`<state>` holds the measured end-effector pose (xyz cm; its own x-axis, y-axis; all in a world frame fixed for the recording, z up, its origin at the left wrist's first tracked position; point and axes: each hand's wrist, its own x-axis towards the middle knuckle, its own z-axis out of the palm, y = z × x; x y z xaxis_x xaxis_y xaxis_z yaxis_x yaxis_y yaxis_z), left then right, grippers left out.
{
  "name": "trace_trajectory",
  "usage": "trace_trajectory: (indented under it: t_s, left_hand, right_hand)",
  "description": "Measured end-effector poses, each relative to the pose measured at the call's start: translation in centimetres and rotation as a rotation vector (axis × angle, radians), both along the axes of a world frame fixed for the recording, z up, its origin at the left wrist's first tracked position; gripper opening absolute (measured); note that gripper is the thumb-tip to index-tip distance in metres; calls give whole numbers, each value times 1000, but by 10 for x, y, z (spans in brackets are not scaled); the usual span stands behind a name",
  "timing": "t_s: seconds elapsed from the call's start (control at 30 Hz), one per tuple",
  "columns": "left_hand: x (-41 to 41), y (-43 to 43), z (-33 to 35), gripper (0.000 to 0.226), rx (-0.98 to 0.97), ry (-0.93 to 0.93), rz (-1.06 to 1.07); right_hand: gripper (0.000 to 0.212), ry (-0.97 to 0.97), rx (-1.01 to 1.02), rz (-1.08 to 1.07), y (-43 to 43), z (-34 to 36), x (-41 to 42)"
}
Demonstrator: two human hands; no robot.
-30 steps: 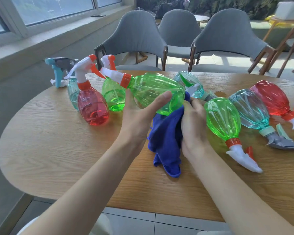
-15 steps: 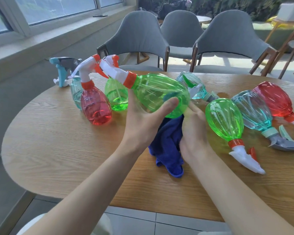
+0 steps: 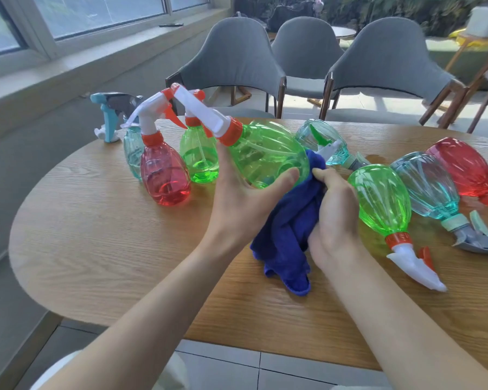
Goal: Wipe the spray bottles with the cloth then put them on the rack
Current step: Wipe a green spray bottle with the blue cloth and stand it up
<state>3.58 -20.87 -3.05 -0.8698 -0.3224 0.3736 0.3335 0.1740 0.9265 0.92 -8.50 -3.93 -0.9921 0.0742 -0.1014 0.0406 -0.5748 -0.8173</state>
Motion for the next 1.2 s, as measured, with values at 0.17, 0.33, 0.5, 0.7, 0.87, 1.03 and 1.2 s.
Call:
trace_trajectory:
  t_s: [0.17,0.33,0.5,0.7,0.87,1.03,1.2]
  left_hand:
    - [-1,-4,3,104,-33,-3,75]
    - [-6,-9,1,111,-33,-25,52]
    - [-2,-1,-2,107,-65,-38,34]
    - [-2,-8,4,111,-86,-34,102]
    - [-6,-16,1,114,-82,-52,86]
    - [-4,-11,-1,114,-94,-76,28]
    - [-5,-13,0,119,-112,-94,42]
  right_hand:
    - [12,-32,13,71,-3,-5,0]
    - [16,0,-2,15,5,0,-6]
    - [11,-52,-32,43,3,-4,-6]
    - [19,0,102,90,0,-1,1]
    - [19,-22,38,76,7,2,-6]
    - [19,-44,-59,75,9,-3,-12]
    - [27,-45,-18,131,1,-8,-7]
